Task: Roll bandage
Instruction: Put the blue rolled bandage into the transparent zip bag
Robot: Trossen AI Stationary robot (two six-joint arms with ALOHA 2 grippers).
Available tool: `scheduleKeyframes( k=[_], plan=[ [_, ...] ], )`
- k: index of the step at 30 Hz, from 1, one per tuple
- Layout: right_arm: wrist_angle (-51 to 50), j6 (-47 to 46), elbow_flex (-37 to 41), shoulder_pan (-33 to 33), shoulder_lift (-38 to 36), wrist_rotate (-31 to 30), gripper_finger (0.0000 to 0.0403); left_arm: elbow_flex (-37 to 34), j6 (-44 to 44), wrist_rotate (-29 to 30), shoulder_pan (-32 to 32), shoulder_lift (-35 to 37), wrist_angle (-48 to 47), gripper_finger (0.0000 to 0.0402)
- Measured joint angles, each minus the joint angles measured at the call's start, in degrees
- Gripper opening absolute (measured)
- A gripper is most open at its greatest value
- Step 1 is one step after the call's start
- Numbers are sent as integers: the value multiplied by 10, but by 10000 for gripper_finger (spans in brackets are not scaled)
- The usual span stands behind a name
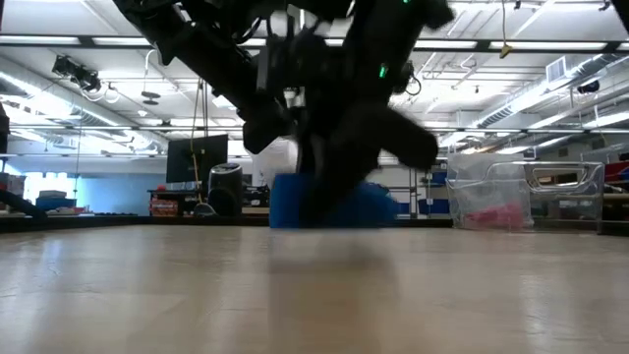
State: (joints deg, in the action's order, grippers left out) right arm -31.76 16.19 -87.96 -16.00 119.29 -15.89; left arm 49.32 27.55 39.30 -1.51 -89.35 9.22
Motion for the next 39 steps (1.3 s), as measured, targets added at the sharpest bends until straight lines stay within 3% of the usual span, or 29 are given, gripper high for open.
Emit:
scheduleKeyframes(
  k=[1, 5, 8, 12, 18, 21, 24, 39],
  plan=[
    [3, 9, 0, -9, -14, -23, 51, 0, -4, -6, -1, 0, 1, 0],
    [26, 36, 0, -52, -75, -139, 48, 0, -39, -73, -5, 0, 3, 0],
    [134, 80, 36, -82, -127, -195, 48, 0, -60, -116, -7, 0, 6, 0],
    [381, 211, 157, -103, -187, -227, 48, 0, -68, -149, -7, 0, 17, 0],
    [864, 393, 369, -84, -228, -212, 48, 0, -98, -200, -6, 0, 32, 0],
    [990, 416, 428, -64, -226, -182, 48, 0, -104, -216, -6, 0, 44, 0],
    [1028, 385, 447, -43, -226, -156, 48, 0, -119, -221, -6, 0, 55, 0],
    [993, 310, 439, 48, -223, -81, 48, 0, -134, -225, -7, 0, 65, 0]
  ],
)
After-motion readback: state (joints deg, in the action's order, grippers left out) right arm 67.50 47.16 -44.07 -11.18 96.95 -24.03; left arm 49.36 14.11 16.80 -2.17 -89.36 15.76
